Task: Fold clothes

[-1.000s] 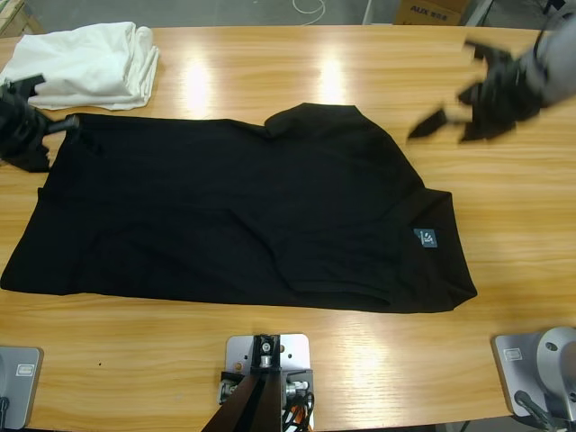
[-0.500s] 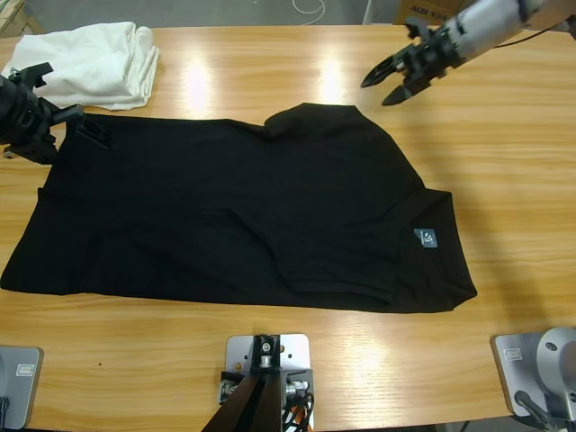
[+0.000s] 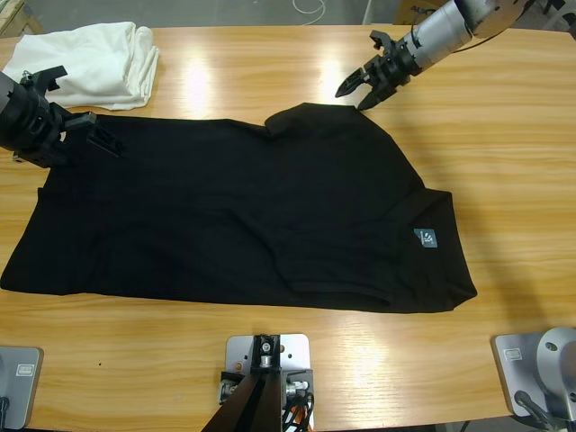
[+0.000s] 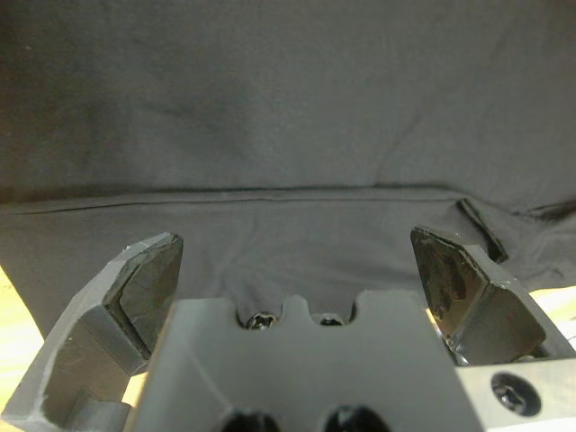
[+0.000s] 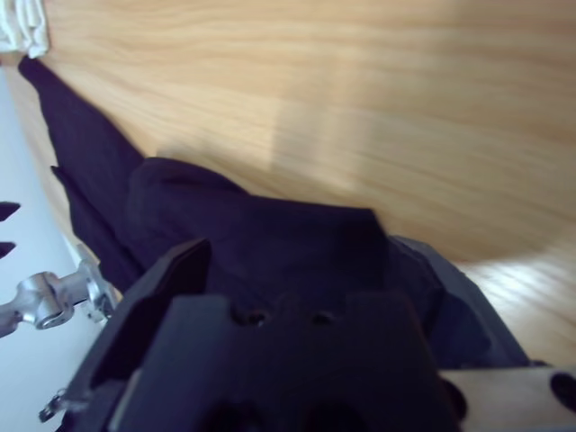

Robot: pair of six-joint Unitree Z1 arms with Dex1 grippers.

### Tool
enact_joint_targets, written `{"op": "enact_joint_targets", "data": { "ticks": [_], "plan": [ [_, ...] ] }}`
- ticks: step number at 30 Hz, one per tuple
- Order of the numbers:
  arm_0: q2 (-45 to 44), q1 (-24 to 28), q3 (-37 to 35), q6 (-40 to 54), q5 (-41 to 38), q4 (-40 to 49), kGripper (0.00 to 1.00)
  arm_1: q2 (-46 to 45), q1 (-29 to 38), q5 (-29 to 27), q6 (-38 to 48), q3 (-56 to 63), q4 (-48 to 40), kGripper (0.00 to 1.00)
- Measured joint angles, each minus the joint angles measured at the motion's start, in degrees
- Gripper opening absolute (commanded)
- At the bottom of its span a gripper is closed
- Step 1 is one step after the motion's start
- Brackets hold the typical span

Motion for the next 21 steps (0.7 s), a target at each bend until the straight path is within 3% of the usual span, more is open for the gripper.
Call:
{"op": "enact_joint_targets", "data": {
  "ticks": [10, 12, 15, 16, 17, 21],
  "plan": [
    [0.0, -1.62, 0.07, -0.15, 0.0, 0.0, 1.0, 0.1, -0.91, -2.19, -0.63, -0.57, 0.29, 0.684],
    [0.0, -1.77, 0.14, -0.17, 0.0, 0.0, 1.0, 0.13, 0.82, -2.19, -0.79, -0.61, 0.41, 0.574],
    [0.0, -1.84, 0.21, -0.17, 0.0, 0.0, 1.0, 0.15, 4.43, -2.19, -0.84, -0.65, 0.78, 0.308],
    [0.0, -1.84, 0.21, -0.17, 0.0, 0.0, 1.0, 0.22, 5.18, -2.19, -0.84, -0.65, 0.9, 0.185],
    [0.0, -1.84, 0.21, -0.17, 0.0, 0.0, 1.0, 0.38, 5.59, -2.19, -0.9, -0.65, 1.01, 0.001],
    [0.0, -1.91, 0.29, -0.17, 0.0, 0.0, 1.0, 0.75, 5.8, -2.19, -2.73, -0.65, 1.42, 0.0]
  ]
}}
